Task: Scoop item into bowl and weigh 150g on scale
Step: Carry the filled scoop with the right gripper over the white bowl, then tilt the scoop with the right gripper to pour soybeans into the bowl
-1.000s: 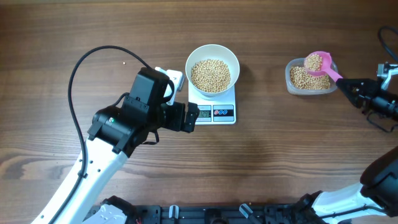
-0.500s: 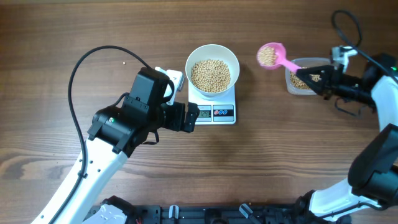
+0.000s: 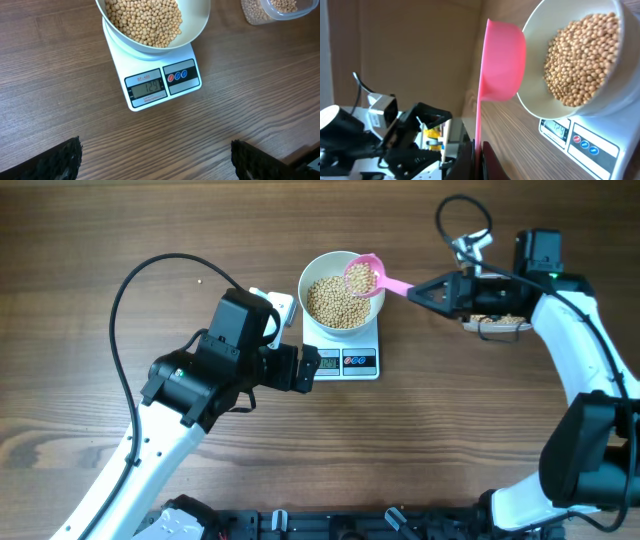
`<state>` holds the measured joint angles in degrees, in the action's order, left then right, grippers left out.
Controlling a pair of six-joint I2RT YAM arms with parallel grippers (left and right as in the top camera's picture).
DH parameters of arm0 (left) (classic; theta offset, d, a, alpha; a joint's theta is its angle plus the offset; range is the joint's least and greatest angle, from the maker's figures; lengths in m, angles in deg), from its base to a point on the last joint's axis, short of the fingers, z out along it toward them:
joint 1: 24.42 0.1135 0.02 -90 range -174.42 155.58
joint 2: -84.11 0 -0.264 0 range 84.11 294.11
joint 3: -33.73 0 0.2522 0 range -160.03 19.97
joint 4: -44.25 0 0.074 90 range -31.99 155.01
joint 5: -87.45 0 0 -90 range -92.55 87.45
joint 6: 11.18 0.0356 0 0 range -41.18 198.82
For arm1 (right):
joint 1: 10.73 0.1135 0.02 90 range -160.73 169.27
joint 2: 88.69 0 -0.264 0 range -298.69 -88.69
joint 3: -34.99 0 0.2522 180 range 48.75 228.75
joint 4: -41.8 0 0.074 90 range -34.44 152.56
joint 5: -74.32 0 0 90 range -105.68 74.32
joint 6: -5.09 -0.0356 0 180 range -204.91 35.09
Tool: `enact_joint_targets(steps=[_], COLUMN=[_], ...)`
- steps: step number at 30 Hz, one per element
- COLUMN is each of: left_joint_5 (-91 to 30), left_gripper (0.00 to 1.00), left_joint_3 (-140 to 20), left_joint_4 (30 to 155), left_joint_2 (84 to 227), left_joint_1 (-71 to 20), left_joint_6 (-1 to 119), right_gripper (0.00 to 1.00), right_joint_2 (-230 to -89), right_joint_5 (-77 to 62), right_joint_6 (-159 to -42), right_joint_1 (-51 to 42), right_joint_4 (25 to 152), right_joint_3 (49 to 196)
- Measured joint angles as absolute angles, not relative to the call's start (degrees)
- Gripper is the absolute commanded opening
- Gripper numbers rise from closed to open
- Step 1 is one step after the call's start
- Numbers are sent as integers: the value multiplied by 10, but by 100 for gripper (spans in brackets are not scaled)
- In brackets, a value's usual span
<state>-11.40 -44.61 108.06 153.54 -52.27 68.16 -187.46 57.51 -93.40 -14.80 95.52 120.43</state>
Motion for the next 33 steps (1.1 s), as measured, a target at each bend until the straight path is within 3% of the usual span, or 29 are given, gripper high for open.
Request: enact_joint_targets(steps=[10,20,33], left_joint_5=[-114,-114,-114], left_gripper=[100,100,100], left_joint_3=[-446,-446,-446], left_joint_4=[1081,1081,1081], left_joint_2=[1535,1535,1535], left_joint_1=[-523,-523,-523], left_joint_6=[682,682,682], right_gripper=[4,4,4], right_joint_2=[-1808,-1802,-1800], right_joint_5=[346,44,-52], right_joint_6=[-942,-858,-780], right_joint_1=[-72,82,129], right_joint_4=[870,845,827], right_joint_3=[1204,1204,1204])
